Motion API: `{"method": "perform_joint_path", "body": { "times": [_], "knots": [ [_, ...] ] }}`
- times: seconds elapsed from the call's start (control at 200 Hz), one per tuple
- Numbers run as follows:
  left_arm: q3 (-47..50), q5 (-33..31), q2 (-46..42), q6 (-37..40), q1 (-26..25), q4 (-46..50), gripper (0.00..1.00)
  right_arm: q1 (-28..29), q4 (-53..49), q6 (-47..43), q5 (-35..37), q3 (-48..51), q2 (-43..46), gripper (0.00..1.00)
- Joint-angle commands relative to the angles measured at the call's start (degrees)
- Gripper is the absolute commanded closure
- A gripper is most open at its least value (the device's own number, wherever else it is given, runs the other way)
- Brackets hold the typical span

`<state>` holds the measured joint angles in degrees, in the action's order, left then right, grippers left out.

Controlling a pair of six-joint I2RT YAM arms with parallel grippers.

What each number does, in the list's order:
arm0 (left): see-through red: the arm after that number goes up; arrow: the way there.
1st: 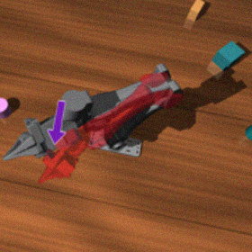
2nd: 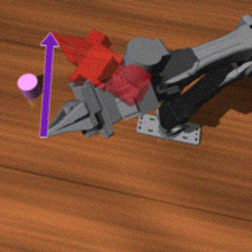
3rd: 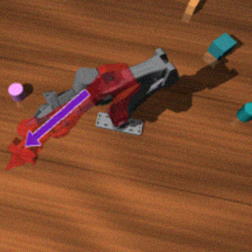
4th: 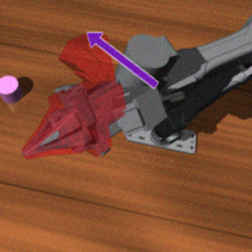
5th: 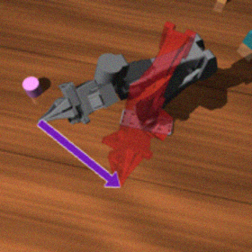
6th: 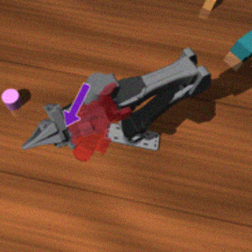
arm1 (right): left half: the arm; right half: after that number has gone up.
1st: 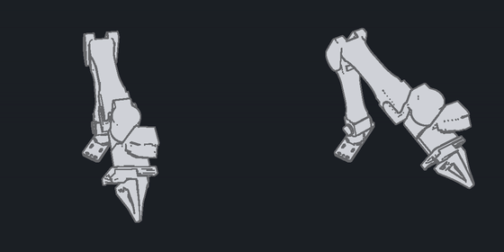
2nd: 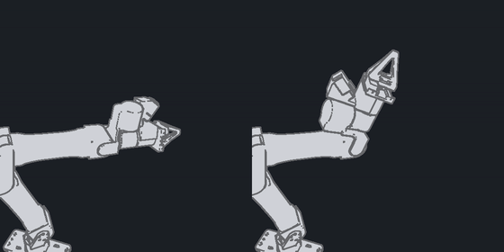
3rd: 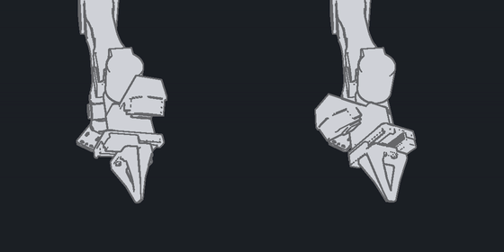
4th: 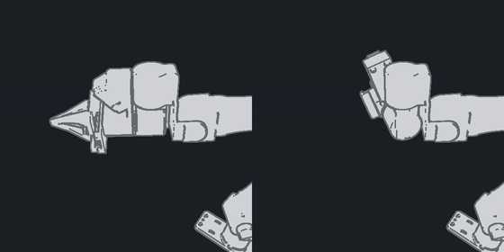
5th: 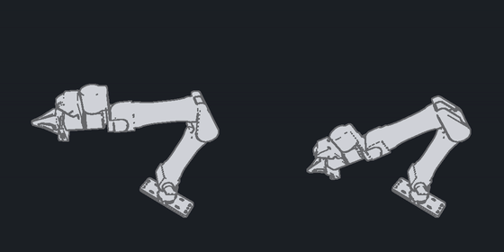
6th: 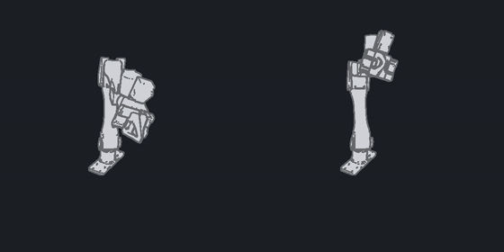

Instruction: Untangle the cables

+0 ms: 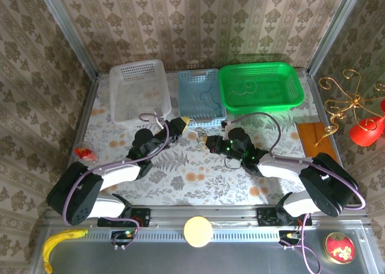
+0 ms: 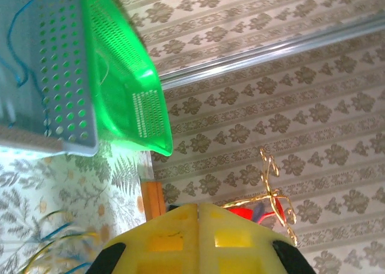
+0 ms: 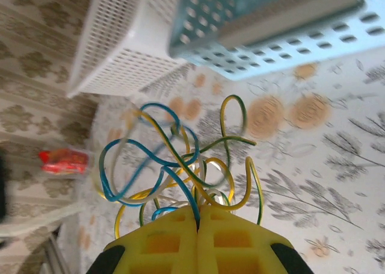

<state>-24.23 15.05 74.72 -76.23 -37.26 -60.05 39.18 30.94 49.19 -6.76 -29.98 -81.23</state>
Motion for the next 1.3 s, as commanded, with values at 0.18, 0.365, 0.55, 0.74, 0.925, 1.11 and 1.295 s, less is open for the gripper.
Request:
{"method": "perform_joint_path", "body": {
  "times": [0.18, 0.365, 0.55, 0.74, 0.925, 1.11, 1.295],
  "knots": [
    [-5.98, 5.96, -2.74, 12.81, 0.77, 7.3, 1.0, -0.29, -3.95, -2.66, 1.06, 0.14, -2.82, 0.61],
    [-7.3, 6.85, -2.89, 13.9, 0.78, 9.27, 1.0, -1.92, -10.86, -5.71, -0.89, -2.68, 1.15, 0.44],
    [-9.21, 7.31, -3.69, 14.22, 0.64, 11.35, 1.0, -4.47, -19.24, -9.85, -3.45, -8.16, 8.87, 0.39],
    [-13.51, 9.78, -4.05, 16.06, 0.54, 12.94, 1.0, -8.3, -27.25, -11.57, -7.02, -17.84, 12.4, 0.37],
    [-15.4, 10.44, -3.45, 17.05, 0.43, 11.95, 1.0, -10.88, -30.16, -11.31, -11.11, -26.15, 12.94, 0.36],
    [-15.76, 11.53, -1.82, 17.63, 0.43, 10.08, 1.0, -11.69, -29.51, -12.11, -15.62, -28.15, 12.86, 0.34],
    [-14.83, 12.71, 1.22, 16.13, 0.44, 3.93, 1.0, -12.26, -26.34, -13.79, -19.96, -25.36, 12.96, 0.34]
  ]
}}
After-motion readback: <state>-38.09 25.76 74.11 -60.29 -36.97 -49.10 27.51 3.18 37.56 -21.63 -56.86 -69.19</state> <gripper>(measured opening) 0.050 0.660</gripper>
